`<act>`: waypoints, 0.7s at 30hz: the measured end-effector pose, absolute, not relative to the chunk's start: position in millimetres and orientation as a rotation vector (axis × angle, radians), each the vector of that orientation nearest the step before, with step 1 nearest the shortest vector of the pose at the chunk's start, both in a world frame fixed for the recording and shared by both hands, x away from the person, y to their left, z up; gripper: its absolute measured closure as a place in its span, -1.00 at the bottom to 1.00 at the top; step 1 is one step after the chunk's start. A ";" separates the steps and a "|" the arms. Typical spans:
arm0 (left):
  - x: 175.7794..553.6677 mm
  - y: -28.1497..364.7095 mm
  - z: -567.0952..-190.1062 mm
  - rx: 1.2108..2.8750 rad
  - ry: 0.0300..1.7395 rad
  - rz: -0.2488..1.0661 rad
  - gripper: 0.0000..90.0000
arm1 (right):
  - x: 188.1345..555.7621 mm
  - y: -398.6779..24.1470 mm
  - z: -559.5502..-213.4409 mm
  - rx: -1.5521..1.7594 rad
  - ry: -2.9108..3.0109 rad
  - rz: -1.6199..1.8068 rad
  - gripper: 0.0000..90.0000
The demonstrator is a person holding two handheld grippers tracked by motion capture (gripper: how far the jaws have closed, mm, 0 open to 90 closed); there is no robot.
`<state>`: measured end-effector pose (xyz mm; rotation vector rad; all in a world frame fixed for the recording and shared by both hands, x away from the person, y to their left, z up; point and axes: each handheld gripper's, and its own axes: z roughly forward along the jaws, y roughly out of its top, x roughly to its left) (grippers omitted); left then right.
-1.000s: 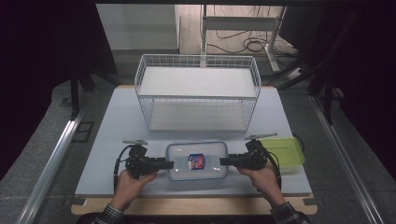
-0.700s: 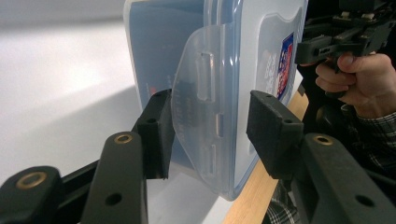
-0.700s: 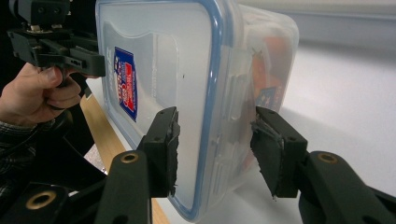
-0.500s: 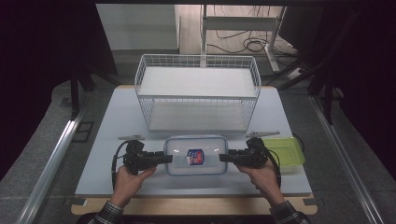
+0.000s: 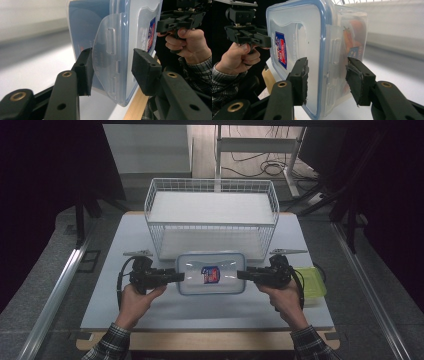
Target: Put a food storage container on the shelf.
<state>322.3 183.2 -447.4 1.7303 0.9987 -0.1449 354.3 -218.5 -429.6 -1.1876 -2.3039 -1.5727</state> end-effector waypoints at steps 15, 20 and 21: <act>350.5 189.9 -401.6 1.704 0.935 -0.103 0.18 | 378.4 -215.3 -377.0 -1.162 -2.310 -1.669 0.21; 362.9 192.3 -385.1 1.700 0.929 -0.095 0.18 | 388.1 -213.0 -362.2 -1.163 -2.310 -1.687 0.21; 365.4 192.8 -381.2 1.698 0.930 -0.093 0.18 | 390.7 -212.6 -359.4 -1.161 -2.310 -1.695 0.21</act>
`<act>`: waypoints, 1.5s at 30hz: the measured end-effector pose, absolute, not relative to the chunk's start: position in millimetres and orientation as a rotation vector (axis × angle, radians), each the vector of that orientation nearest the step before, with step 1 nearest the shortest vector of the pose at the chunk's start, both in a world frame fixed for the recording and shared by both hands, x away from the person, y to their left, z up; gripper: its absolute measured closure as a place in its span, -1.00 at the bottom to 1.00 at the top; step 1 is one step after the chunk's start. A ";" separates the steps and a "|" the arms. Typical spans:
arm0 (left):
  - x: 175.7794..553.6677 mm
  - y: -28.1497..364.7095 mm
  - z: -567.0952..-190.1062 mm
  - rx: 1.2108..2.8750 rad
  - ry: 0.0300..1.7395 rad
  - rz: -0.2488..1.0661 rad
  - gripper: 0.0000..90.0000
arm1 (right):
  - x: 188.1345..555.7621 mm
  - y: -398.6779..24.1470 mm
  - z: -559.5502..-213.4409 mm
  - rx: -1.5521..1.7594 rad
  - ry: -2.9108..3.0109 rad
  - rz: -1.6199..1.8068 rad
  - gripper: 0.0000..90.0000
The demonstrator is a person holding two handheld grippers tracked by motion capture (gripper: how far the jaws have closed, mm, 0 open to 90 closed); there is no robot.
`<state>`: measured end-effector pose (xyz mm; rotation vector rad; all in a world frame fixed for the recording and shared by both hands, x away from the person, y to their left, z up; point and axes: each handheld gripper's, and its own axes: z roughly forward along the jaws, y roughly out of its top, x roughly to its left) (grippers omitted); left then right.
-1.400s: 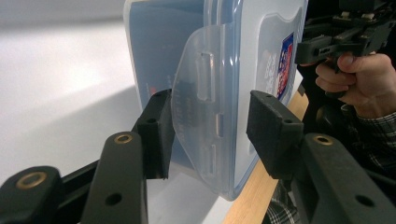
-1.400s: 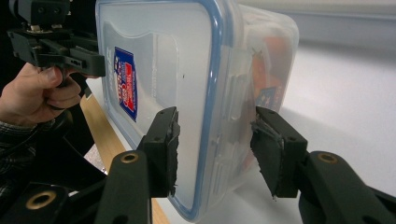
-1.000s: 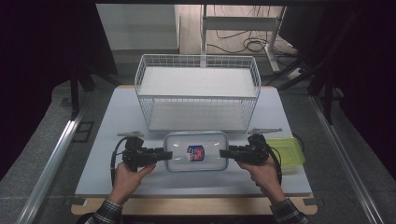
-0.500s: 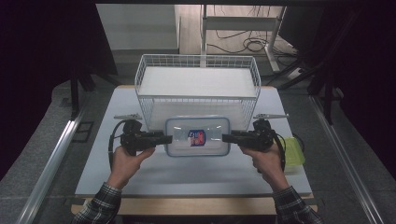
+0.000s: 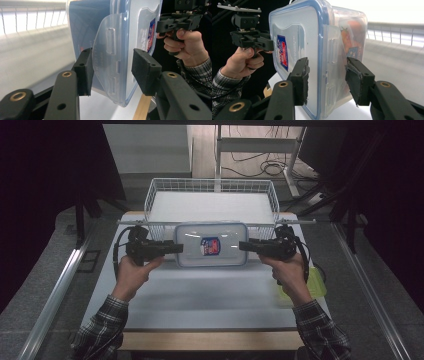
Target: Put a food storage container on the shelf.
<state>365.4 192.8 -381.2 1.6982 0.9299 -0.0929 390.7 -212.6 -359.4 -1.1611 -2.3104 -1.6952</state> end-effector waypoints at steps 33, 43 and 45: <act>445.3 205.1 -323.5 1.653 0.951 -0.074 0.18 | 469.4 -195.6 -297.8 -1.220 -2.297 -1.742 0.18; 456.0 201.4 -325.9 1.641 0.955 -0.069 0.16 | 478.4 -198.4 -303.2 -1.256 -2.290 -1.739 0.14; 455.9 200.6 -326.2 1.642 0.957 -0.054 0.14 | 477.3 -196.5 -302.5 -1.258 -2.313 -1.736 0.12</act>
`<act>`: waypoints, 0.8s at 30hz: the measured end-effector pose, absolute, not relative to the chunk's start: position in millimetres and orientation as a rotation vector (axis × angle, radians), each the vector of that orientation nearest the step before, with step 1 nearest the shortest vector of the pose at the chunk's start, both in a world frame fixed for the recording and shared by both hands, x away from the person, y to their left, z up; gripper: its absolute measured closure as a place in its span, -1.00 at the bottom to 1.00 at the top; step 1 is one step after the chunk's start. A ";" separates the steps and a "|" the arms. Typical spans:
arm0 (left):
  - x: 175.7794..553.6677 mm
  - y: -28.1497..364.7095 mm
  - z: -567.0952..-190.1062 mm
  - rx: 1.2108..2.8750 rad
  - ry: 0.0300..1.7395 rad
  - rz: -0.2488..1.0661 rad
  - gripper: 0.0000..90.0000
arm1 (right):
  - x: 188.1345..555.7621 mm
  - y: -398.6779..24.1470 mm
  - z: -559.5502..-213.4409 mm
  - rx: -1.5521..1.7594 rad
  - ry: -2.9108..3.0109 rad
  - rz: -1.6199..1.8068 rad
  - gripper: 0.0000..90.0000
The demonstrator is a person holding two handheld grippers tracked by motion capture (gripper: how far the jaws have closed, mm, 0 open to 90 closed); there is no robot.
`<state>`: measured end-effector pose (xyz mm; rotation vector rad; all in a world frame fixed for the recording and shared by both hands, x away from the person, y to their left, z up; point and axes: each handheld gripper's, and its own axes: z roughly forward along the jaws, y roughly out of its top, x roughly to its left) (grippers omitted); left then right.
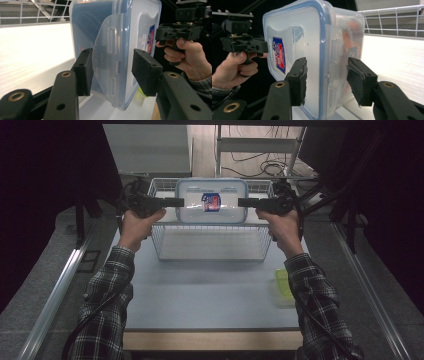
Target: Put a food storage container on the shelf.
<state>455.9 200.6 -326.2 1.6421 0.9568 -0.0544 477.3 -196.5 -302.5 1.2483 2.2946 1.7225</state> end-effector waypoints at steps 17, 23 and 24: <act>456.4 194.0 -326.2 1.673 0.982 -0.001 0.01 | 477.7 -193.8 -302.4 1.264 2.272 1.661 0.09; 463.5 195.5 -330.0 1.668 1.018 -0.037 -0.14 | 479.5 -188.2 -308.1 1.266 2.291 1.566 0.12; 464.6 195.7 -330.3 1.667 1.017 -0.040 -0.15 | 480.0 -188.9 -309.1 1.280 2.279 1.584 0.13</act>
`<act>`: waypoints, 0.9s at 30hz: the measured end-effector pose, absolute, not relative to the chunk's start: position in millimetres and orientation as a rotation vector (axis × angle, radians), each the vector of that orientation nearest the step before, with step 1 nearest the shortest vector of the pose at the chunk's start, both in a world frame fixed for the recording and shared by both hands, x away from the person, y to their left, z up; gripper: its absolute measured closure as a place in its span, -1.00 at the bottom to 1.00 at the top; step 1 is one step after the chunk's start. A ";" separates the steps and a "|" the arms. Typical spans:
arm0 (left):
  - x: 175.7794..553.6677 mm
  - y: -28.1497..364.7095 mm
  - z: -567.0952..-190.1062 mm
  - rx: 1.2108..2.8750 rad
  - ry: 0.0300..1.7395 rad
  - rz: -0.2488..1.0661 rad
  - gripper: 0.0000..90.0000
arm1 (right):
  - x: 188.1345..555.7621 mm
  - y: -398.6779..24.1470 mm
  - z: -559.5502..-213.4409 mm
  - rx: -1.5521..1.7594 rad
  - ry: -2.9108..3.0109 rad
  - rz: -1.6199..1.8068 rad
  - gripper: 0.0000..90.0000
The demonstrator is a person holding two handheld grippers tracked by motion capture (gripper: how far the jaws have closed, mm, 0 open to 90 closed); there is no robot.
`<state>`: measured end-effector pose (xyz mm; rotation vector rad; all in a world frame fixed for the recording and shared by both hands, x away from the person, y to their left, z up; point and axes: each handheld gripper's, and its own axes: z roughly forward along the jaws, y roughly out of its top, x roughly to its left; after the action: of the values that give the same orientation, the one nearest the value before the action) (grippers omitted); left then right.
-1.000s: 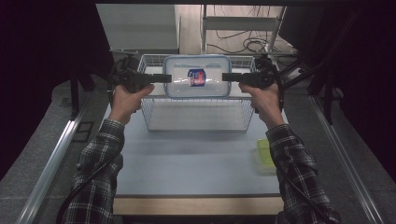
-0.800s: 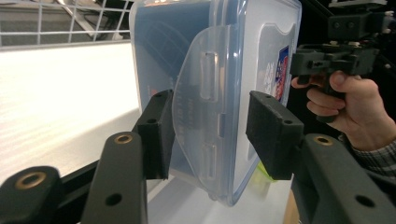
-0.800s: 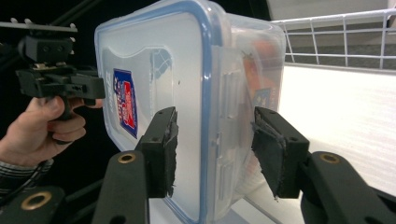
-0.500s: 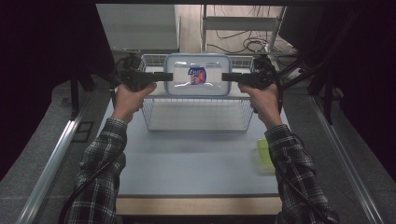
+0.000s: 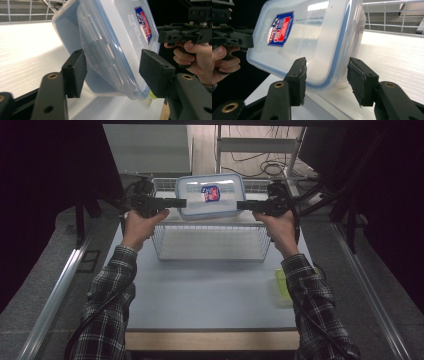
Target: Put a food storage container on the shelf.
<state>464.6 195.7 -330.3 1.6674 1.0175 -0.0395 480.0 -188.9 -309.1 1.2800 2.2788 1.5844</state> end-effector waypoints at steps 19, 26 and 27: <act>462.0 191.2 -320.2 1.682 1.115 0.170 -0.14 | 480.0 -190.1 -303.8 1.325 2.195 1.606 0.28; 451.6 192.8 -316.8 1.674 1.053 0.172 -0.04 | 472.3 -192.9 -298.3 1.229 2.190 1.592 0.42; 449.2 192.7 -316.4 1.675 1.045 0.175 -0.04 | 471.0 -193.5 -297.4 1.216 2.192 1.592 0.43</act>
<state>449.2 192.7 -316.4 1.6752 1.0447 0.1754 471.0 -193.5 -297.4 1.2157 2.1922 1.5919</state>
